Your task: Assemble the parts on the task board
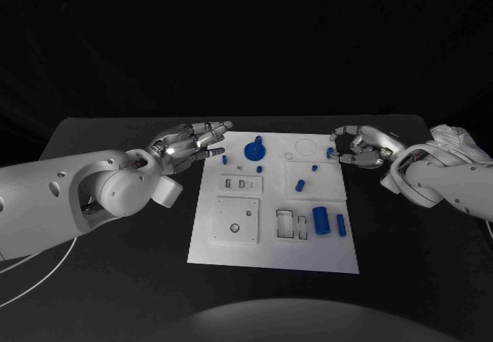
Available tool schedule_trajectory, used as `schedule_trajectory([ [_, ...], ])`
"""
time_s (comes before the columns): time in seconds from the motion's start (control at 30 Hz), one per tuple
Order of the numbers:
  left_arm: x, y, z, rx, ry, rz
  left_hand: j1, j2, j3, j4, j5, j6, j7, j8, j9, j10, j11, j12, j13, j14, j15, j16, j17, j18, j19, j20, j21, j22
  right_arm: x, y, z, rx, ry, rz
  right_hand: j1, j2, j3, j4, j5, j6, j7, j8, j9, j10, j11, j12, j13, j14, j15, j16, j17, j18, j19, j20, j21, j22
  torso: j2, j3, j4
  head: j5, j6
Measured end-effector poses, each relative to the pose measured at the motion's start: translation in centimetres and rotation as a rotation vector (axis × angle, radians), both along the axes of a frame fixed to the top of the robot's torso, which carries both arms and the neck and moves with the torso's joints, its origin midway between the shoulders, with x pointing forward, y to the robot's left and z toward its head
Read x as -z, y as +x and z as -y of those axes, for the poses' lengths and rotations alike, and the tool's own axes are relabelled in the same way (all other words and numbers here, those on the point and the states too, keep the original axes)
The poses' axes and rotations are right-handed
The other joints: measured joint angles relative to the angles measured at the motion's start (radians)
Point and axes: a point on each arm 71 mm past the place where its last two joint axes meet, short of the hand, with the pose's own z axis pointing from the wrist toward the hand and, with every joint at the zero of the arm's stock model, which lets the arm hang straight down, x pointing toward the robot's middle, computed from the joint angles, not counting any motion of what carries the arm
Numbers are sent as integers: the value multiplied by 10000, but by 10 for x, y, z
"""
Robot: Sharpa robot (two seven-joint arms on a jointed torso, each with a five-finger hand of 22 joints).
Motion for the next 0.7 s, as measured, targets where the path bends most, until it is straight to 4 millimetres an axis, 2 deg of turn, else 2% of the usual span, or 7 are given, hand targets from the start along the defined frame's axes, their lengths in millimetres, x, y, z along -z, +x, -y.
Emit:
schedule_trajectory([
  [0.2, 0, 0, -1, -9, 2, -2, 0, 0, 0, 0, 0, 0, 0, 0, -1, 0, 0, 0, -1, 0, 0, 0, 0, 0, 0, 0, 0, -1, 2, 1, -2, -52, -21, -126, 182, 3, 180, -64, 669, -70, -3, 387, 52, 6, 7, 0, 0, 0, 0, 0, -1, 0, -3, 3, -62, 8, -1, 0, 6, 11, -4],
  [0.33, 0, 0, -1, -7, 1, -2, 0, 0, 0, 0, 0, 0, 0, 0, -1, 0, 0, 0, -1, 0, 0, 0, 0, 0, 0, 0, 0, -1, 4, 2, -3, -56, -49, -194, 249, -65, 287, -94, 1015, -139, 19, 522, 59, 29, 29, 0, -1, 0, 0, 0, -1, 1, -36, 36, -64, 8, -1, 0, 4, 15, -5],
  [0.53, 0, 0, -1, 0, -3, -3, 39, 38, 0, 0, 0, -37, 37, 0, -1, 0, 0, 0, 8, 0, 0, 46, 9, 0, 36, 36, 0, -1, 5, 2, -2, 4, -98, -274, 317, -123, 412, -137, 1343, -266, 51, 664, 58, 28, 29, 0, -1, 0, 0, 0, -2, 1, 0, 72, -116, 7, -2, 0, 2, 24, -5],
  [0.7, 0, 0, -1, 7, -8, -4, 39, 38, 0, 0, 0, -37, 37, 0, -1, -1, -1, 0, 7, 0, 0, 46, 8, 0, 36, 36, 0, -1, 6, 3, -2, 60, -138, -350, 374, -110, 490, -184, 1407, -266, 51, 704, 58, 28, 28, 0, -2, 29, 28, 0, -2, 1, -1, 72, -177, 6, -2, 0, -1, 31, -15],
])
